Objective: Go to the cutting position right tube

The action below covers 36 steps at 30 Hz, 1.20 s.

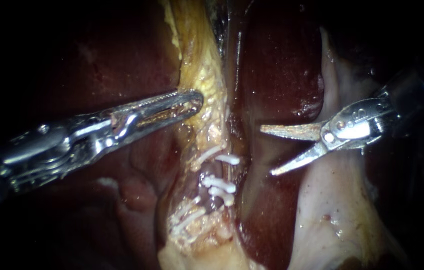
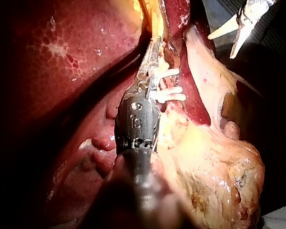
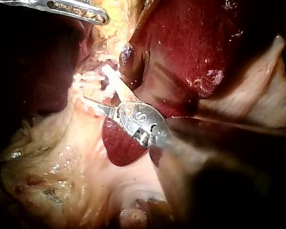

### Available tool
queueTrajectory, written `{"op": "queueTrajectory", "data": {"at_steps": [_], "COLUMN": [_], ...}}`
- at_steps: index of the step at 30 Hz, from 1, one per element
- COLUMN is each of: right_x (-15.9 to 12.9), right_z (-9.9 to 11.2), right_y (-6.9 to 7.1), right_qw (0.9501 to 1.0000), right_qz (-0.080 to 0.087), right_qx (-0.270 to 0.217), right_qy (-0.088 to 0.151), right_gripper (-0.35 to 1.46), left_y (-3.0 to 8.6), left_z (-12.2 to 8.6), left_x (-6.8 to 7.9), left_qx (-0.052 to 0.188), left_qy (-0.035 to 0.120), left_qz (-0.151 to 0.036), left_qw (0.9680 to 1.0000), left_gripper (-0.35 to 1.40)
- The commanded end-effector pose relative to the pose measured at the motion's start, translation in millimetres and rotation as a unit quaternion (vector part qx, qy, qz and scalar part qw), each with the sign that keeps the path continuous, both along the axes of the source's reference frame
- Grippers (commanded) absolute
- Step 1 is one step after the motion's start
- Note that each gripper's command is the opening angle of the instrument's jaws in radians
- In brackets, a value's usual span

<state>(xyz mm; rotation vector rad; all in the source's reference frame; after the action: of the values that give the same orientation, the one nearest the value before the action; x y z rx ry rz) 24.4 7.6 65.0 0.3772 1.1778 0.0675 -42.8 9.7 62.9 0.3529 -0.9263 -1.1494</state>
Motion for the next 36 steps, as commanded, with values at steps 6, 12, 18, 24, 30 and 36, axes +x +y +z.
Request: {"op": "queueTrajectory", "data": {"at_steps": [6,12,18,24,30,36], "right_x": [0.6,2.9,5.3,5.9,6.5,7.2], "right_z": [1.2,4.6,7.5,9.5,10.8,12.2], "right_y": [-1.8,-5.5,-8.0,-9.1,-8.4,-7.3], "right_qw": [0.9981,0.9895,0.9779,0.9647,0.9618,0.9594], "right_qz": [-0.005,-0.03,-0.038,-0.034,-0.029,-0.023], "right_qx": [0.062,0.137,0.197,0.246,0.255,0.262], "right_qy": [0.001,-0.036,-0.06,-0.088,-0.097,-0.102], "right_gripper": [1.42,1.41,1.39,1.34,1.32,1.25], "left_y": [0.8,2.3,2.6,3.1,3.1,2.8], "left_z": [-1.8,-5.8,-9.0,-12.1,-14.1,-14.6], "left_x": [1.6,4.7,8.2,11.0,11.8,11.7], "left_qx": [0.004,-0.009,-0.022,-0.03,-0.037,-0.037], "left_qy": [-0.006,-0.015,-0.024,-0.029,-0.03,-0.029], "left_qz": [0.003,-0.016,-0.03,-0.043,-0.05,-0.052], "left_qw": [1.0,0.9997,0.999,0.9982,0.9976,0.9975], "left_gripper": [-0.35,-0.35,-0.35,-0.35,-0.35,-0.35]}}
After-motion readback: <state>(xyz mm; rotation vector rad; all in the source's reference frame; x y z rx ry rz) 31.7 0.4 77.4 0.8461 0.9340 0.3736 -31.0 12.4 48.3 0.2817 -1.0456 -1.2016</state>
